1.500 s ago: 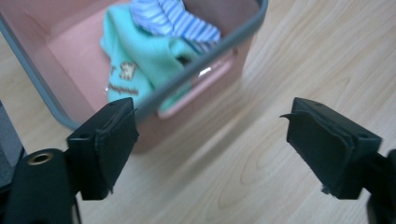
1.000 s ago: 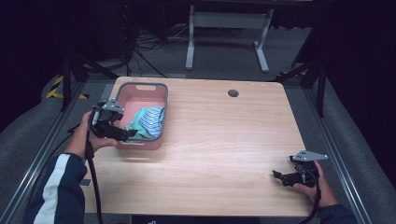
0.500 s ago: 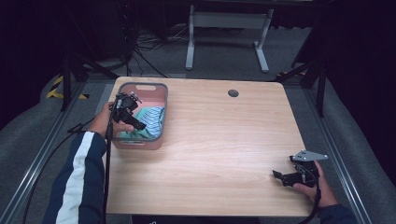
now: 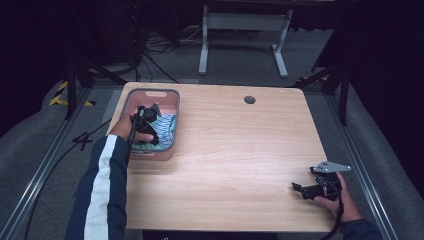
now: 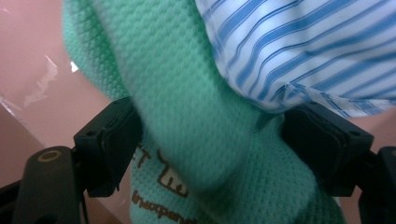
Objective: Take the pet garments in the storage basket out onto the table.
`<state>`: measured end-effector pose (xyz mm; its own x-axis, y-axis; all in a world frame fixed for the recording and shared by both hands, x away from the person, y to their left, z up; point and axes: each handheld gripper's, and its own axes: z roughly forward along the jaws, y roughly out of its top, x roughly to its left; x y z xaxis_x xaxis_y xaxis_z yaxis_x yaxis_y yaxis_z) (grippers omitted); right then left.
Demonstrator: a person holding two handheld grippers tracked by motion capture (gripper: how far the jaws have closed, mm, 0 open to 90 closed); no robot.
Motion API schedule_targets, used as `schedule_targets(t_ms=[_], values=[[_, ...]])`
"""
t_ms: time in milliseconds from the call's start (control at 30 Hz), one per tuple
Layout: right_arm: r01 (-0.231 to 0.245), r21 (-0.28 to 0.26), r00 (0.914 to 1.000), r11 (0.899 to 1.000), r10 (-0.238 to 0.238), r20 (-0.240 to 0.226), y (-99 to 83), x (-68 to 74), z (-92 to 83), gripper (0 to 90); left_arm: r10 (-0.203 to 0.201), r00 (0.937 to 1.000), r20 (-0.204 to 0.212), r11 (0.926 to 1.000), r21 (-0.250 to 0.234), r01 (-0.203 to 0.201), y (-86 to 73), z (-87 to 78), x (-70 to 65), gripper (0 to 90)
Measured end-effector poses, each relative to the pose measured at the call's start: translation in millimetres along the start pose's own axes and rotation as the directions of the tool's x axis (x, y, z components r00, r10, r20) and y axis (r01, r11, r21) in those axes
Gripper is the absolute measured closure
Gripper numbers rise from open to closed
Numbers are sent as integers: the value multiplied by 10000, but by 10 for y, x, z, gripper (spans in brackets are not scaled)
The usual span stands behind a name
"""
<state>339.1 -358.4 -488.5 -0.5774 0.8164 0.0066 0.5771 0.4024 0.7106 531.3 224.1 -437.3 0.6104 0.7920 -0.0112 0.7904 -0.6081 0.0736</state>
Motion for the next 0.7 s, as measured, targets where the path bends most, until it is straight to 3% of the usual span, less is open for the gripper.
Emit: schedule_targets(t_ms=[200,400,467,600,700], values=[[5,0,10000,10000,-5,-2,0,0,0,7,-79,10000,3,9995,302,79,37,-7,9,208],[6,0,10000,10000,-6,-1,0,0,0,7,395,9986,-360,9990,240,-386,24,-91,-17,673],[7,-1,10000,10000,-7,0,0,0,0,7,393,9980,-503,9991,174,-385,14,-105,-22,706],[6,1,10000,10000,-6,0,0,0,0,7,451,9966,-691,9955,-798,-506,-70,-287,-42,776],[1,-1,10000,10000,-1,1,0,0,0,7,522,9949,-862,9860,-1535,-650,-163,-454,-46,785]])
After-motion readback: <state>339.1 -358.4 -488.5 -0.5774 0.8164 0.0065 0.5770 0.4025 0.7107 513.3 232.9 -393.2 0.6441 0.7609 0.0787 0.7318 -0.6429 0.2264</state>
